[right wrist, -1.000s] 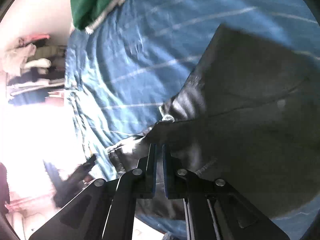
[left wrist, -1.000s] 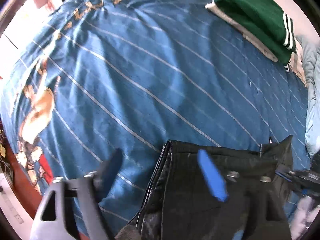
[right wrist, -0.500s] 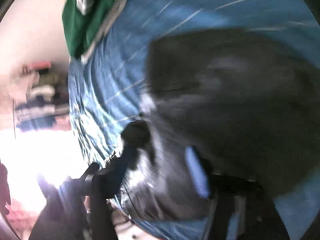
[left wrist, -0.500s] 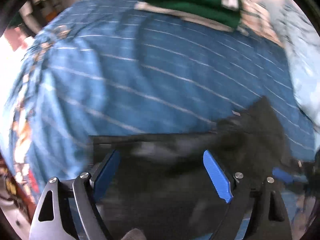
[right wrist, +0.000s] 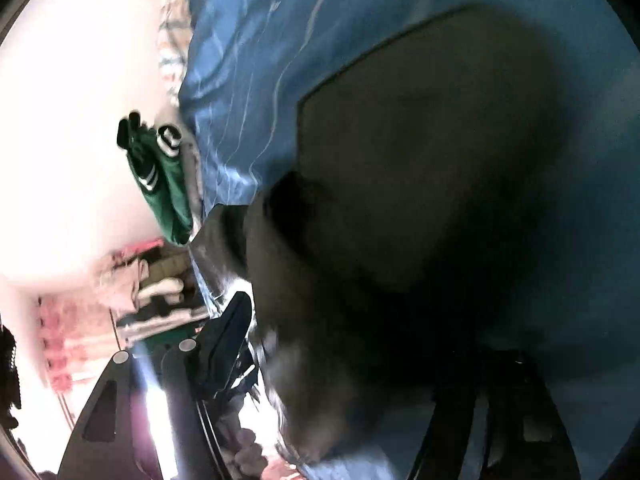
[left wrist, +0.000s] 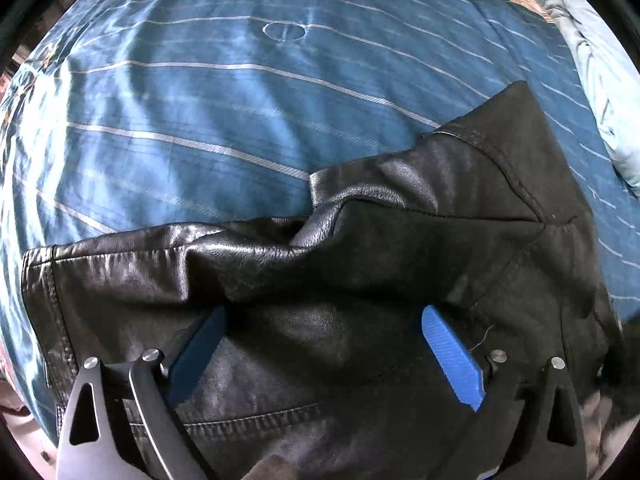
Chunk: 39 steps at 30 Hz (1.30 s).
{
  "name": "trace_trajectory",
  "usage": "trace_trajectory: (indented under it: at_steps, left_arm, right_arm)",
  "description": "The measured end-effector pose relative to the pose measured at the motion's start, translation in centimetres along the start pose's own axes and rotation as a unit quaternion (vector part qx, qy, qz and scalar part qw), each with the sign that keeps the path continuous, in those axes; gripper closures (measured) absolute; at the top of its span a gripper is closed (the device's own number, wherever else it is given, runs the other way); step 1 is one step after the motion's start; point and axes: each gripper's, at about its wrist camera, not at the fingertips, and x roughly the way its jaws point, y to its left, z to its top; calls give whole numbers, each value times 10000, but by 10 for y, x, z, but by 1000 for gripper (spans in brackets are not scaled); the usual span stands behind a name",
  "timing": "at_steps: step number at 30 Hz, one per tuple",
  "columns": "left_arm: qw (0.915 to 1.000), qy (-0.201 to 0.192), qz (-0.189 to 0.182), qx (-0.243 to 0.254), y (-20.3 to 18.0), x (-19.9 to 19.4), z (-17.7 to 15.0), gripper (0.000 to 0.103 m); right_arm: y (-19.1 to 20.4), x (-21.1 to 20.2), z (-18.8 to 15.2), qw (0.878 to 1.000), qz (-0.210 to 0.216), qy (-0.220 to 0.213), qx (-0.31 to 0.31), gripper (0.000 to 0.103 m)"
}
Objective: Fold large clothes
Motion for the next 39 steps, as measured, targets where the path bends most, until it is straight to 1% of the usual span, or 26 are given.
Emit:
trace_trajectory:
  at_steps: [2,3,4,5,6,7,8,11,13,15,19,20,21,23,25,26,27,28,29,30,32,34,36,37,38,39]
  left_arm:
    - [10000,19,13,25,3,1,1,1]
    - [10000,29,36,40,2,1,2,1]
    - [10000,24,49,45,1,2,1,1]
    - [10000,22,56,43,2,3,4,0]
    - [10000,36,43,38,4,3,5,0]
    - [10000,38,21,24,5,3,7,0]
    - [10000,47,-6,15,7,4,7,0]
    - [10000,36,-58,-11,7,4,9,0]
    - [10000,-9,-87,-18,6,5,7,0]
    - [9998,-71,-183,-44,8,5,6,0]
    - [9986,-138,-491,-145,23,1,-3,0]
    - [9981,-120,-576,-203,29,0,-4,0]
    - [9966,-83,-740,-343,39,-5,-5,0]
    - [9942,-101,-891,-600,60,-18,-8,0]
    - [9902,-293,-1038,-886,94,-43,-20,0]
    - [9887,-367,-1034,-1027,114,-56,-28,0]
    - [9864,-439,-988,-1236,143,-72,-42,0]
    - [9842,-495,-964,-1397,164,-83,-54,0]
    - [9822,-530,-891,-1567,185,-94,-67,0]
    - [9791,-562,-728,-1814,216,-108,-87,0]
    - [9730,-637,-522,-2158,255,-124,-118,0]
    - [9640,-692,-277,-2551,294,-139,-153,0]
    - [9542,-720,-91,-2902,320,-149,-187,0]
    - [9491,-726,-20,-3066,332,-153,-204,0]
    - [9446,-727,26,-3199,340,-156,-216,0]
    - [9407,-725,52,-3314,347,-160,-226,0]
  right_arm:
    - [9,15,6,9999,96,-31,-137,30]
    - [17,22,8,9996,106,-44,-254,33]
    - [23,25,8,9994,122,-40,-331,52]
    - [29,28,7,9992,87,-49,-383,70]
    - [35,30,6,9991,141,-48,-401,71]
    - [41,28,5,9988,168,-94,-454,76]
    - [48,24,4,9984,183,-113,-520,78]
    - [82,10,-9,9957,362,-85,-853,82]
    - [109,9,-22,9929,466,10,-1095,82]
    - [135,9,-37,9895,414,123,-1377,82]
    - [187,26,-68,9790,247,419,-1980,82]
    - [201,31,-77,9751,127,463,-2163,82]
    - [212,35,-85,9720,65,520,-2291,82]
    - [231,41,-99,9659,18,605,-2516,82]
    - [257,53,-125,9530,-98,765,-2930,82]
    - [268,61,-136,9472,-176,830,-3093,82]
    - [281,73,-156,9378,-285,959,-3326,82]
    - [289,82,-173,9291,-362,1060,-3525,83]
    - [296,93,-186,9217,-454,1139,-3681,83]
    - [303,112,-210,9112,-581,1304,-3865,83]
    - [309,144,-247,8912,-749,1535,-4202,83]
    - [306,186,-290,8673,-976,1845,-4519,83]
    - [290,229,-330,8483,-1264,2197,-4649,83]
    - [279,249,-348,8358,-1441,2388,-4730,83]
    - [265,272,-366,8220,-1714,2617,-4759,80]
    - [251,289,-379,8110,-1962,2815,-4739,77]
